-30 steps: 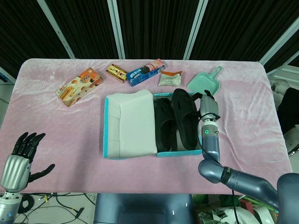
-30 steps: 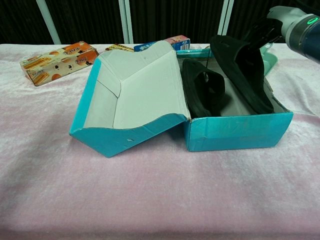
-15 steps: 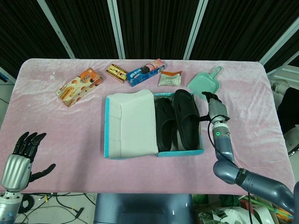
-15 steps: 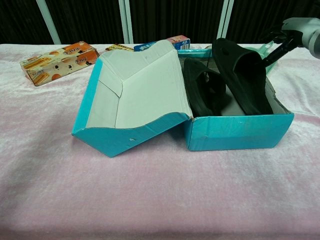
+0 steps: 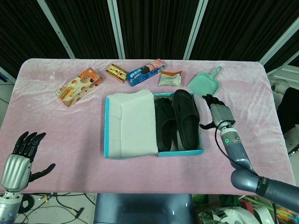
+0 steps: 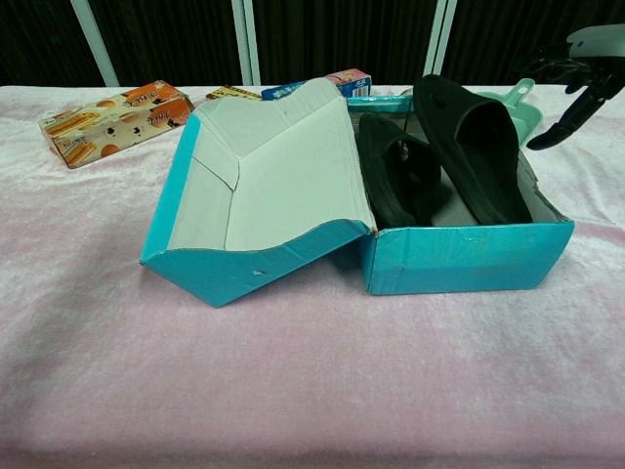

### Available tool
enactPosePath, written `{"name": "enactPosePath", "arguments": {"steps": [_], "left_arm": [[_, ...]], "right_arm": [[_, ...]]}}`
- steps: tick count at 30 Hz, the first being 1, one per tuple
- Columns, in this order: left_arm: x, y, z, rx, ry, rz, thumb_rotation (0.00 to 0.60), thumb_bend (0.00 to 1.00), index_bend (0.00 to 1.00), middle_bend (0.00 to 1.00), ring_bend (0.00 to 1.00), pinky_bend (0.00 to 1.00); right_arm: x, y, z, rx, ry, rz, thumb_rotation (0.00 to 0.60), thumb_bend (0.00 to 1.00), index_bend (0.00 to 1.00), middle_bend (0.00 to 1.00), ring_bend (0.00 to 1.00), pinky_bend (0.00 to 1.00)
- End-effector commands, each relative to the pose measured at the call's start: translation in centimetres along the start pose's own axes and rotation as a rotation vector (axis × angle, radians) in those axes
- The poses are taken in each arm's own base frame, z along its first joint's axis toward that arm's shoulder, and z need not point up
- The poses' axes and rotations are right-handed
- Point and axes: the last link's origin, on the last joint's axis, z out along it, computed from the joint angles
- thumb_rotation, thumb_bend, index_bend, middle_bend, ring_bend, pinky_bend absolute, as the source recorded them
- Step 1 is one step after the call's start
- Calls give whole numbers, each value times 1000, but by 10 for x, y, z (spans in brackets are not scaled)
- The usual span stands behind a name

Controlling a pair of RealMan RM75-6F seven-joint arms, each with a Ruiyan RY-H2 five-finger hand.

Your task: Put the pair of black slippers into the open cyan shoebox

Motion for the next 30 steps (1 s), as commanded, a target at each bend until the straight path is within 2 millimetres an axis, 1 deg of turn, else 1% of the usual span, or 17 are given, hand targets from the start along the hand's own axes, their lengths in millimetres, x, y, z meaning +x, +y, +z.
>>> {"name": "enactPosePath", "arguments": {"steps": [1,3,4,6,7,8,10,13,16,19,22,30], "left_arm": [[0,0,0,-1,-1,-2,600,0,70,155,88,76],[-1,0,1,-3,-2,-2,600,0,70,155,88,76],[-1,1,1,-4,-3,-2,600,0,70,155,89,76],[-2,1,2,-7,-5,-3,600,0,70,155,89,76],[-3,2,2,-12,-7,-6,600,0,70,155,89,76],[-3,3,3,-14,-9,-6,600,0,70,155,89,76],[-4,3,3,-16,-12,-7,600,0,70,155,89,76],[-5,2,3,-14,-14,-10,600,0,70,155,89,76],[-6,1,3,-9,-15,-11,600,0,70,155,88,76],[-7,-1,3,-7,-16,-12,600,0,70,155,89,76],[-7,-2,2,-5,-16,-15,600,0,70,155,89,76],[-8,-6,0,7,-21,-20,600,0,70,155,89,76]], "right_arm": [[12,-3,-24,77,-12,-64,600,321,5,3,0,104],[17,-8,-33,114,-2,-65,600,502,41,41,0,104],[19,-11,-36,134,7,-60,600,586,74,69,0,104],[21,-18,-41,173,25,-46,600,772,171,136,0,104],[24,-28,-46,222,45,-35,600,830,198,155,0,104],[24,-32,-49,247,54,-33,600,917,240,180,0,104],[23,-38,-52,280,63,-33,600,991,294,207,0,104],[20,-48,-53,324,70,-49,600,1000,330,229,0,104],[10,-62,-50,351,35,-83,600,1000,335,229,0,104],[2,-72,-47,361,16,-112,600,1000,335,223,0,104],[-4,-81,-40,356,15,-155,600,1000,335,219,0,104],[-7,-84,-28,311,26,-198,600,1000,335,210,0,104]]}}
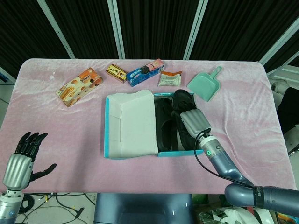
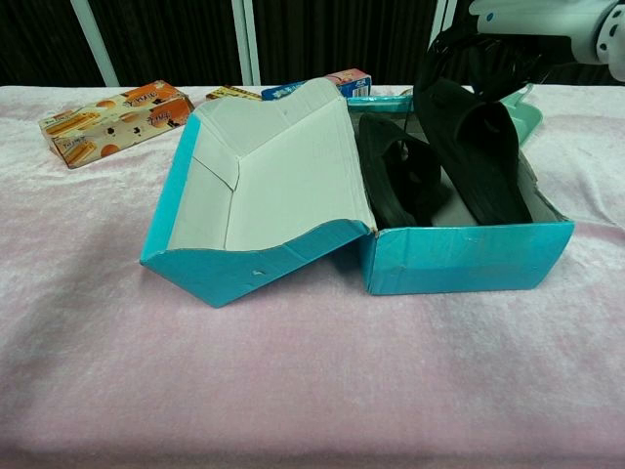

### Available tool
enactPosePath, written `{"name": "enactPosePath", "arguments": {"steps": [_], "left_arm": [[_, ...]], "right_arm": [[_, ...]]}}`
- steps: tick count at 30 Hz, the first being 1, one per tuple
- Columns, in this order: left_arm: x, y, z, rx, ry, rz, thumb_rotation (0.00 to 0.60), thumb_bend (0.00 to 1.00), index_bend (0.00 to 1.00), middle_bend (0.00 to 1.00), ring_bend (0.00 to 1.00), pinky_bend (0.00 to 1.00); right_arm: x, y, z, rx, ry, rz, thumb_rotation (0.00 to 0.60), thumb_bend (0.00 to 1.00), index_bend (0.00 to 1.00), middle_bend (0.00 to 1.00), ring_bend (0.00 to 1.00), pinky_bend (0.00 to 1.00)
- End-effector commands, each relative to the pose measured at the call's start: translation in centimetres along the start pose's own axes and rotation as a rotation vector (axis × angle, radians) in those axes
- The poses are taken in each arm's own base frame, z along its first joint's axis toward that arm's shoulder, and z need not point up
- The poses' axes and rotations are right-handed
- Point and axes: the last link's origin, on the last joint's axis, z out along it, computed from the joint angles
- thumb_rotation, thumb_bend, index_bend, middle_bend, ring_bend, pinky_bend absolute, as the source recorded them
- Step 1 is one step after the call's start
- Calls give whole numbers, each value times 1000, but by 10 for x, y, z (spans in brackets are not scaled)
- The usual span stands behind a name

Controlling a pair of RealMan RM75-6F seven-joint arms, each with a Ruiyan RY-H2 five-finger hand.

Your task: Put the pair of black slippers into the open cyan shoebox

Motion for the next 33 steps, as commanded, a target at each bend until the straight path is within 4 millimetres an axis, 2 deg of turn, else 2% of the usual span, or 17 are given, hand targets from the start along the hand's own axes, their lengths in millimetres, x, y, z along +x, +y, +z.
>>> {"name": "enactPosePath", "arguments": {"steps": [1,7,18,24,33], "left_arm": [[0,0,0,-1,0,-2,600,0,70,155,88,76],[1,1,0,-5,4,0,600,0,70,155,88,76],[2,3,3,-9,6,4,600,0,70,155,88,76],[1,5,3,-14,4,3,600,0,70,155,88,76],[2,2,1,2,5,5,600,0,70,154,89,76]], "right_arm": [[-2,0,5,-16,5,-33,600,1000,335,210,0,104],[-10,7,5,-45,-9,-83,600,1000,335,210,0,104],[-27,26,-8,-79,-78,-102,600,1000,335,211,0,104],[-37,22,-14,-48,-103,-114,600,1000,335,211,0,104],[-41,21,-8,-44,-100,-135,600,1000,335,211,0,104]]}}
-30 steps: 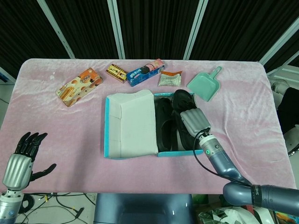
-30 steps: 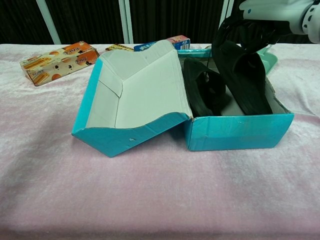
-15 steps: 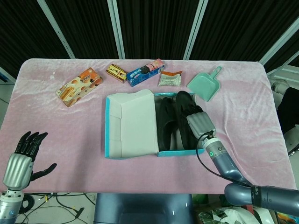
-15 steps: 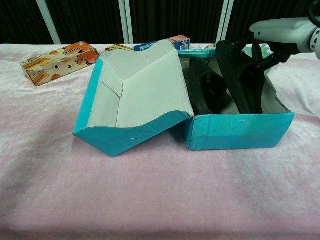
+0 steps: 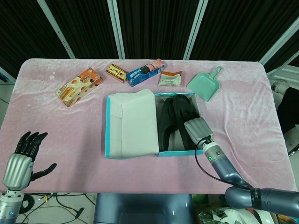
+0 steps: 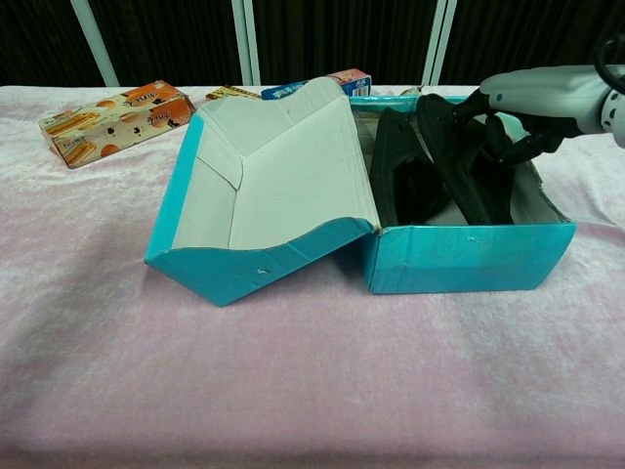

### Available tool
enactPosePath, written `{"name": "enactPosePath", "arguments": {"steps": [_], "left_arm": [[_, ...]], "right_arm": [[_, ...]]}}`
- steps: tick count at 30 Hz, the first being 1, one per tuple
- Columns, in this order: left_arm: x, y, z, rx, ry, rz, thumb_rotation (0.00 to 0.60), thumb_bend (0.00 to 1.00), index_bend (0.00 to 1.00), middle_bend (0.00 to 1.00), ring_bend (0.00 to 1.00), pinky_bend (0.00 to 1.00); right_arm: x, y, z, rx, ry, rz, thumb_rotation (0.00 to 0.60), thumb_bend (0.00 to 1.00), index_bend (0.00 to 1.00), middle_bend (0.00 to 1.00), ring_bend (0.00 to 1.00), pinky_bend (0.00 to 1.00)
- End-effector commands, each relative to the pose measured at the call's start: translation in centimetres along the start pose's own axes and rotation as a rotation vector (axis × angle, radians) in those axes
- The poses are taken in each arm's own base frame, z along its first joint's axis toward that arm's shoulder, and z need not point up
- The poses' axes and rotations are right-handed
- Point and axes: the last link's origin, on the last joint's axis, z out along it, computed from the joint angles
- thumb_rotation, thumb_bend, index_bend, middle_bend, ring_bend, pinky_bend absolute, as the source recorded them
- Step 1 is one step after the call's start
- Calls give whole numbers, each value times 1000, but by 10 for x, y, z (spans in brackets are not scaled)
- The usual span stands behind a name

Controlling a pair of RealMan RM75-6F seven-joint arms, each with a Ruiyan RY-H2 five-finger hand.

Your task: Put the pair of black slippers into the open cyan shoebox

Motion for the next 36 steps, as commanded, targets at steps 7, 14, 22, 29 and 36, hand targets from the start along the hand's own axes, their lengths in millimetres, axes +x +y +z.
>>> {"name": "enactPosePath", "arguments": {"steps": [7,14,22,29,36], "left_arm": [[-1,-2,-1,3,-2,-2,600,0,70,154,89,76],[-2,-1,-1,1,-4,-3,600,0,70,154,89,76],[-2,-2,-2,4,-6,-2,600,0,70,154,89,76],[-2,-2,-2,3,-4,-5,600,0,70,154,88,76],[-3,0,0,-7,-4,-4,600,0,70,154,88,76]], "right_arm": [[-3,10,10,-46,9,4,600,1000,335,211,0,104],[-1,14,15,-60,18,15,600,1000,335,211,0,104],[-9,17,19,-74,-6,12,600,1000,335,211,0,104],[-4,17,11,-66,15,29,600,981,335,207,0,104],[11,19,-13,-48,68,39,600,688,264,172,0,104]]}}
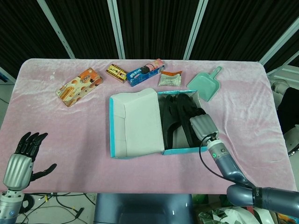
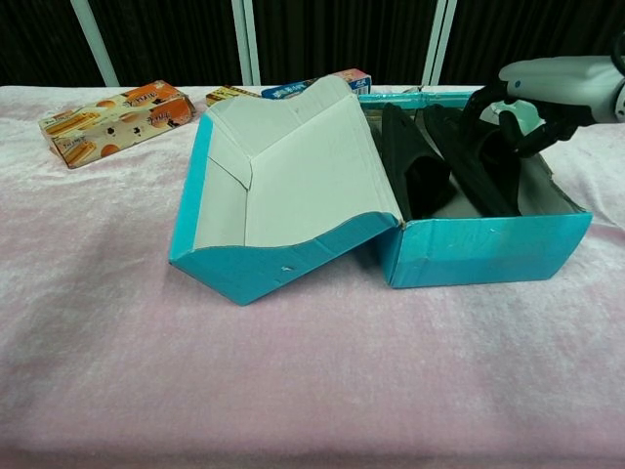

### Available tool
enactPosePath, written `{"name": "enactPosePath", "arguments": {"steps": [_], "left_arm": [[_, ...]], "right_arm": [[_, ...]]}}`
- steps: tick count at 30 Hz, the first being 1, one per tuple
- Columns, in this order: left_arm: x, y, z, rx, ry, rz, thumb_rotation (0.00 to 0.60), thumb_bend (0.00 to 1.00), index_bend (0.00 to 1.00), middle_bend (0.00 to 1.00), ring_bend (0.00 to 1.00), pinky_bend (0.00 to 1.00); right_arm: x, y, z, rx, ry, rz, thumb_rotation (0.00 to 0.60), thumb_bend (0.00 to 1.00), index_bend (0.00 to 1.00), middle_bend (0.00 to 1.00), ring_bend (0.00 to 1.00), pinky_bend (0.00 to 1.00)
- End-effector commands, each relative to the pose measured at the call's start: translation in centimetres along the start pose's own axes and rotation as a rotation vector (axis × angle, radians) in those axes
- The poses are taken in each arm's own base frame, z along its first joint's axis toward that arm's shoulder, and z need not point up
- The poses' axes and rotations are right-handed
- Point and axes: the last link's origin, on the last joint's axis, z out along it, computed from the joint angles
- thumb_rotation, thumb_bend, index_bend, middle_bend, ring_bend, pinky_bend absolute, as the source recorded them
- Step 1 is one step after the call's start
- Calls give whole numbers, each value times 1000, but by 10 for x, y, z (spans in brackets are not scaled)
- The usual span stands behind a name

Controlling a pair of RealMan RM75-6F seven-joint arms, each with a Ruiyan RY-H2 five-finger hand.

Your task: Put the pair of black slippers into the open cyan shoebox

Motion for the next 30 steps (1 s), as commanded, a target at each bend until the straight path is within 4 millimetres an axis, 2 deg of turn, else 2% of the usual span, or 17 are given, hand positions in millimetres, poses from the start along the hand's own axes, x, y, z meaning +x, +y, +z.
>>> {"name": "enactPosePath", "arguments": {"steps": [1,4,6,11,19,24,30], "left_arm": [[0,1,1,-4,0,0,600,0,70,154,88,76],[0,2,2,-9,2,0,600,0,70,154,88,76],[0,3,2,-13,4,2,600,0,70,154,89,76],[2,2,1,-11,9,11,600,0,70,155,89,76],[4,-4,-3,25,9,28,600,0,70,156,89,76],[7,-7,-6,48,-1,37,600,0,70,155,89,70],[9,-7,-12,62,-24,52,600,0,70,155,89,62]], "right_arm": [[7,3,-13,5,21,6,600,575,227,157,0,104],[11,4,-23,8,33,17,600,349,124,119,0,104],[14,4,-30,12,51,37,600,287,86,101,0,104],[22,16,-56,-1,145,84,600,276,34,72,0,104],[22,61,-115,-119,372,89,600,270,1,20,0,104],[7,85,-151,-203,424,44,600,249,0,13,0,104],[-18,95,-183,-250,435,32,600,249,0,13,0,104]]}}
